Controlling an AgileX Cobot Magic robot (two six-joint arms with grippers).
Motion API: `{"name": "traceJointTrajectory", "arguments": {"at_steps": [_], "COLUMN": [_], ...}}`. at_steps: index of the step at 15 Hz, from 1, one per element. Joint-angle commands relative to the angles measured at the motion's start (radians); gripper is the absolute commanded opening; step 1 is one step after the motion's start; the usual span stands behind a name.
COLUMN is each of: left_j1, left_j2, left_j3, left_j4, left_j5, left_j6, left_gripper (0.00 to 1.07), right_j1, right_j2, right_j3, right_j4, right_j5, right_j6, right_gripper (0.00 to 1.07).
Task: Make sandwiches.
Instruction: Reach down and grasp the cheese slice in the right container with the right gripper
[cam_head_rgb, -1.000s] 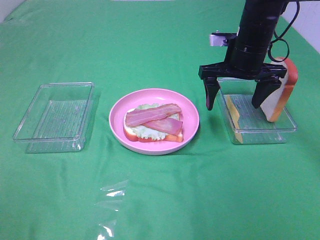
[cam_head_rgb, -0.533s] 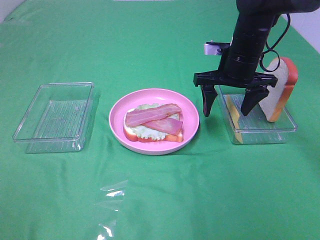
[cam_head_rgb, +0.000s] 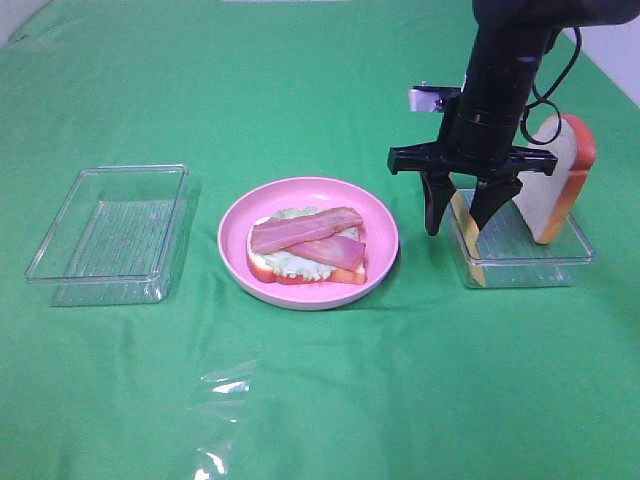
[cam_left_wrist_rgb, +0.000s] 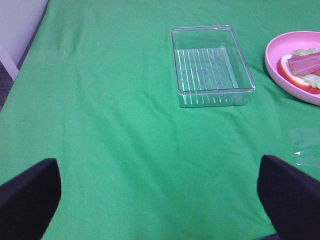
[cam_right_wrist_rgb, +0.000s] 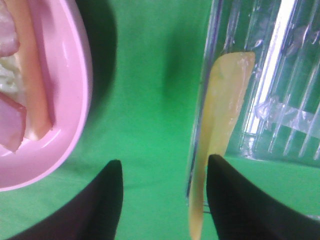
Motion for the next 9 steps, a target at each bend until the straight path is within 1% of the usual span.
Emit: {"name": "traceJointTrajectory", "arguments": {"at_steps": [1, 3, 4, 6, 7, 8, 9], "left_j1": [0.003, 0.003, 0.003, 0.003, 0.003, 0.003, 0.003], "left_j2": [-0.020, -0.020, -0.020, -0.020, -0.020, -0.020, -0.020], "left_j3": [0.003, 0.003, 0.003, 0.003, 0.003, 0.003, 0.003], "left_j4": [-0.003, -0.003, -0.003, -0.003, -0.003, -0.003, -0.003], "left_j5": [-0.016, -0.016, -0.016, -0.016, -0.016, -0.016, -0.016], "left_j6": [-0.005, -0.005, -0.005, -0.005, -0.005, -0.005, -0.005], "left_gripper": [1.00, 1.00, 1.00, 1.00, 1.00, 1.00, 1.00], "right_j1": [-0.001, -0.001, -0.001, -0.001, -0.001, -0.001, -0.001], "right_j2": [-0.001, -0.001, -0.001, -0.001, 0.002, 0.002, 0.002], "right_j3": [0.004, 0.004, 0.004, 0.004, 0.004, 0.004, 0.004], "right_j4": [-0.029, -0.034, -0.034, -0.034, -0.042, -0.047, -0.061], "right_j5": [0.029, 0.033, 0.032, 0.030, 0.031, 0.031, 0.033], "right_j6": [-0.003, -0.003, -0.003, -0.003, -0.003, -0.002, 0.001], "right_gripper": [0.51, 0.51, 0.49, 0.36, 0.24, 0.21, 0.13]}}
